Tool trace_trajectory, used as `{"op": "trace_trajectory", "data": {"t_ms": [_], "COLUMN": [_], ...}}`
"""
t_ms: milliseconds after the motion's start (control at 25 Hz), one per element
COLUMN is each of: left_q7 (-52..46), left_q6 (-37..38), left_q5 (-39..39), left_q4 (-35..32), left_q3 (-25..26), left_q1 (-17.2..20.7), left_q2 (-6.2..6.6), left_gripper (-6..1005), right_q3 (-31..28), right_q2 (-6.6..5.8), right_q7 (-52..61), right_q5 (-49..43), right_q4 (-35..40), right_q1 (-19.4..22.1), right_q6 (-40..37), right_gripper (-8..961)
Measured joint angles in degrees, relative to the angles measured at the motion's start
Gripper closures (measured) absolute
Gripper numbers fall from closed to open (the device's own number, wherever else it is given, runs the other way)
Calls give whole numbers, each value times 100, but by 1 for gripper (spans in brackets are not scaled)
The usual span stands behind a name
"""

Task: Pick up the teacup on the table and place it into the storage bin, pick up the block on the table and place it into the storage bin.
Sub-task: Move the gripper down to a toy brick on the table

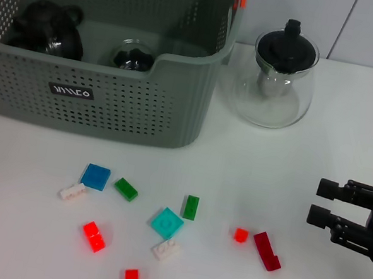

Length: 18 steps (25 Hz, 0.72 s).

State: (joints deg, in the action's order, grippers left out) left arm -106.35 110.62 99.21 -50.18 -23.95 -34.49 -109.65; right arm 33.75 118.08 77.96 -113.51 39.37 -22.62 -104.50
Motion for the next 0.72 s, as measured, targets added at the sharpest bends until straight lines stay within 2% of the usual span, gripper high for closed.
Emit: {"op": "trace_trajectory", "data": {"t_ms": [120, 240, 280, 320, 440, 640, 720], "left_q7": [339, 813, 1314, 1314, 2346, 3685, 3928], "left_q6": [570, 664, 643, 643, 253, -915, -1355], "left_q5": [844, 1587, 2061, 2061, 2634, 2752, 2770], "left_q4": [-655, -1209, -1291, -1291, -931, -183, 9], "left_q3": [-78, -433, -585, -585, -610, -539, -504], "left_q1": [331, 721, 910, 910, 1160, 1472, 1537], "left_q2": [-145, -310, -415, -415, -666, -1073, -1209], "left_gripper": [530, 534, 535, 536, 539, 541, 541], "right_q3": [0, 9, 9, 7, 1, -1, -1], "right_q2": [4, 5, 5, 4, 0, -18, -21], "right_q7": [2, 8, 8, 9, 9, 10, 14], "right_q5": [-13, -19, -21, -24, -28, -30, -30], "right_q4": [0, -8, -19, -42, -86, -147, -150], "right_q1": [11, 11, 12, 12, 12, -11, -26], "right_q6": [-1, 1, 4, 8, 25, 49, 49], "right_gripper": [370, 370, 370, 370, 370, 370, 370]}}
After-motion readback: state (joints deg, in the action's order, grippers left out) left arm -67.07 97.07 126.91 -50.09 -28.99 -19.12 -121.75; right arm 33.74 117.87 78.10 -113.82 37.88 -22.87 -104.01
